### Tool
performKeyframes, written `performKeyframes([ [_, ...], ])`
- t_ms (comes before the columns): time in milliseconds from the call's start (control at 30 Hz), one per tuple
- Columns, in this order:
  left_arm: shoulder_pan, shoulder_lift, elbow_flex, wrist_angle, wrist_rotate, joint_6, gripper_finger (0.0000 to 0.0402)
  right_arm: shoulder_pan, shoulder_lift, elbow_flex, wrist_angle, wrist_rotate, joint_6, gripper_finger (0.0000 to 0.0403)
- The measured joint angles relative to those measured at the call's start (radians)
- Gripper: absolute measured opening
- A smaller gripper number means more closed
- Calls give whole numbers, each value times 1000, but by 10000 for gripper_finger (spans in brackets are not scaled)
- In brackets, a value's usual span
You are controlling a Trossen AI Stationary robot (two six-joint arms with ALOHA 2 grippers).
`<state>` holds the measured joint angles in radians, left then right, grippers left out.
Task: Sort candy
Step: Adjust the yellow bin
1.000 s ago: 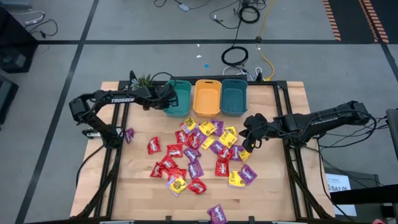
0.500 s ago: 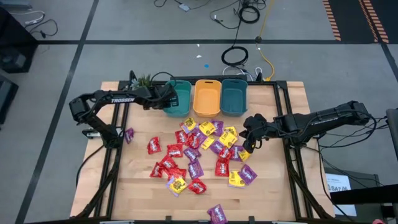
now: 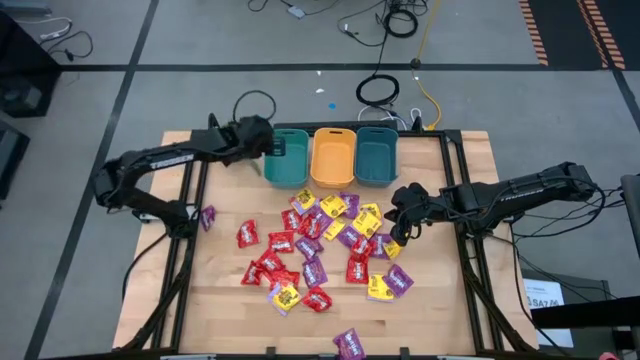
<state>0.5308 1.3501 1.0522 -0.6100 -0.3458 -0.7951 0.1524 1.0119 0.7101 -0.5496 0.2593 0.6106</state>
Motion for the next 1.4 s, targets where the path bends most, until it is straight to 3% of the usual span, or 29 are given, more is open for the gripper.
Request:
performKeyframes([
  [267,0,-124,2,-9,0,256,132,-23,0,0,146,5,-2,2],
  [400,0,-148,2,-8,0,427,132,-96,1,18,225,5,-16,1],
  [567,-1,-149,2,-6,1,560,132,-216,61,152,201,-2,-105,0],
  [700,-1,-147,2,-7,19,596,132,-320,203,334,113,-80,-224,0],
  [1000,0,-147,2,-8,34,725,132,-528,661,793,-201,-357,-390,0],
  [1133,10,-148,-14,12,48,737,132,-588,806,942,-315,-371,-429,0],
  [1400,84,-150,-150,134,237,806,132,-645,937,1100,-448,-398,-485,0],
])
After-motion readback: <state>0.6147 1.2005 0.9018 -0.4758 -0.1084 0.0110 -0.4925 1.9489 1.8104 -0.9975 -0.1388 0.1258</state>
